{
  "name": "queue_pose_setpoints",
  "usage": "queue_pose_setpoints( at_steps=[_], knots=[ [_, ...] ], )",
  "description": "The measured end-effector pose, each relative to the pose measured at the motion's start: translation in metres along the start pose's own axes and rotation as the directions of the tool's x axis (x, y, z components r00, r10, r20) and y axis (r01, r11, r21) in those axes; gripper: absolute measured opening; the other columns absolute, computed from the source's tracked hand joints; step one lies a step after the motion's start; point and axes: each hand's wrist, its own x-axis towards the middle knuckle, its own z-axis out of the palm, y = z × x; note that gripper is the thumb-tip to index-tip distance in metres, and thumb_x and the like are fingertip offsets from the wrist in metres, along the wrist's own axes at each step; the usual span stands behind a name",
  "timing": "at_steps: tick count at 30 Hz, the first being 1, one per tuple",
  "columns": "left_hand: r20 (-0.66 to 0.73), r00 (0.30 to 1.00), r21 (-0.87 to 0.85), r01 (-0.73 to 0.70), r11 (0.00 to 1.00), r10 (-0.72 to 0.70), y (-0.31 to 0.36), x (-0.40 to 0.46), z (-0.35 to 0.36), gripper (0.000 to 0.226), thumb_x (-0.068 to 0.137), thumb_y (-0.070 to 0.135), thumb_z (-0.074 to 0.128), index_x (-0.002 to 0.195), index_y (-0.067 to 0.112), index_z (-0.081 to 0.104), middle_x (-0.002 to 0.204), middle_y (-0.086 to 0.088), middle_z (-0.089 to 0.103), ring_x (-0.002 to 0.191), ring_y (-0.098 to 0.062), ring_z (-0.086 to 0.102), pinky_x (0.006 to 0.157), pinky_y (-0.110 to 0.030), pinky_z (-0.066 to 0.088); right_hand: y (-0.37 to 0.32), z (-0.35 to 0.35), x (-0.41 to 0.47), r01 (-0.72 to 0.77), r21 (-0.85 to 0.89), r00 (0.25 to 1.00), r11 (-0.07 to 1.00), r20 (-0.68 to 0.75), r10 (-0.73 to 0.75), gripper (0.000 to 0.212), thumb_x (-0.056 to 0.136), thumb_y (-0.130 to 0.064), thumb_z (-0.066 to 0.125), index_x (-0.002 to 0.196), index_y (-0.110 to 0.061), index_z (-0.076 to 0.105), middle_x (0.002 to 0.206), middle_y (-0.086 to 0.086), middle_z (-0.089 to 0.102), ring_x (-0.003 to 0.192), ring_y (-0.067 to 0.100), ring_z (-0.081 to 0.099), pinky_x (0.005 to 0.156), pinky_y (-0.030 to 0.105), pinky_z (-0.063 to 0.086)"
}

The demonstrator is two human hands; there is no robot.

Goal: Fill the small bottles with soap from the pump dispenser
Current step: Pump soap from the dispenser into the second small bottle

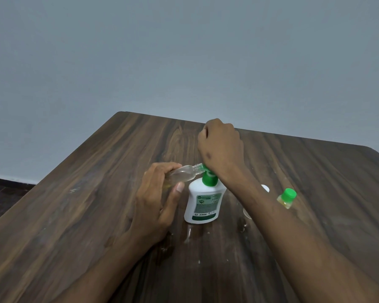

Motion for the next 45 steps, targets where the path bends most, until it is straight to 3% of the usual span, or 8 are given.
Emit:
queue_pose_setpoints(
  at_steps=[3,10,17,27,32,36,41,45],
  knots=[
    [0.003,1.0,-0.001,0.002,1.0,-0.002,0.0002,-0.0006,-0.0005,0.03,0.101,0.023,0.056,0.124,0.005,0.063,0.117,-0.001,0.065,0.104,-0.019,0.064,0.084,-0.037,0.053,0.0011,0.0021,-0.0002,-0.007,0.004,1.0,1.0,0.029,0.007,0.027,0.096,-0.018,0.044,0.069,-0.014,0.044,0.065,0.001,0.048,0.054,0.015,0.042,0.047,0.029,0.024],
    [0.006,1.0,0.004,0.005,1.0,-0.005,0.0022,-0.0001,0.0003,0.026,0.099,0.014,0.06,0.123,0.006,0.064,0.116,-0.001,0.065,0.102,-0.019,0.064,0.082,-0.041,0.053,0.0018,0.0007,-0.0004,-0.001,-0.019,1.0,1.0,0.021,0.001,0.024,0.099,-0.02,0.043,0.083,-0.01,0.059,0.072,0.002,0.055,0.057,0.012,0.044,0.047,0.028,0.027],
    [0.007,1.0,0.007,0.009,1.0,-0.009,-0.0001,-0.0007,-0.0003,0.027,0.1,0.017,0.059,0.125,0.007,0.063,0.118,-0.001,0.065,0.104,-0.018,0.064,0.083,-0.041,0.054,-0.0004,0.0,-0.0011,-0.002,-0.016,1.0,1.0,0.02,0.003,0.023,0.099,-0.02,0.045,0.08,-0.011,0.055,0.067,-0.001,0.049,0.056,0.011,0.042,0.047,0.028,0.024],
    [-0.001,1.0,-0.004,-0.015,1.0,0.015,0.0049,0.0005,-0.0032,0.029,0.097,0.011,0.062,0.125,0.005,0.062,0.119,-0.001,0.063,0.107,-0.015,0.062,0.088,-0.031,0.052,-0.0012,-0.0021,-0.0011,0.018,-0.034,1.0,0.999,0.014,-0.018,0.023,0.101,-0.02,0.044,0.083,-0.011,0.056,0.069,-0.002,0.048,0.056,0.01,0.041,0.047,0.028,0.024],
    [0.009,1.0,-0.037,0.001,0.999,-0.001,0.0074,0.0022,-0.0057,0.046,0.088,0.004,0.066,0.133,0.002,0.055,0.125,-0.006,0.061,0.115,-0.012,0.06,0.096,-0.022,0.048,-0.0019,-0.0007,-0.001,0.023,-0.046,1.0,0.999,-0.002,-0.023,0.024,0.101,-0.02,0.044,0.081,-0.01,0.055,0.067,-0.001,0.047,0.055,0.011,0.041,0.047,0.029,0.023],
    [0.027,1.0,-0.055,0.006,0.998,-0.005,0.0093,0.0009,-0.0063,0.057,0.083,0.002,0.069,0.137,0.002,0.049,0.129,-0.003,0.056,0.121,-0.01,0.058,0.099,-0.024,0.05,-0.0014,-0.0023,0.0011,0.052,-0.072,0.999,0.996,-0.003,-0.052,0.027,0.1,-0.02,0.044,0.075,-0.012,0.048,0.066,0.0,0.044,0.053,0.014,0.038,0.047,0.03,0.021],
    [0.013,1.0,-0.04,0.006,0.999,-0.005,0.0074,0.0025,-0.0055,0.057,0.083,0.003,0.075,0.133,0.001,0.049,0.127,0.003,0.052,0.117,-0.003,0.056,0.096,-0.018,0.048,0.0013,0.0027,0.0017,0.024,-0.053,1.0,0.998,-0.001,-0.024,0.024,0.097,-0.019,0.044,0.08,-0.007,0.055,0.068,0.003,0.049,0.056,0.017,0.042,0.048,0.031,0.026],
    [0.0,1.0,-0.04,0.001,0.999,-0.001,0.0087,0.0032,-0.0049,0.048,0.087,0.007,0.077,0.127,-0.001,0.052,0.12,0.004,0.055,0.109,-0.003,0.057,0.089,-0.016,0.049,0.0001,0.0025,0.0026,0.044,-0.051,0.999,0.998,-0.016,-0.045,0.026,0.096,-0.018,0.044,0.073,-0.009,0.048,0.065,0.004,0.047,0.053,0.019,0.039,0.048,0.031,0.023]
  ],
)
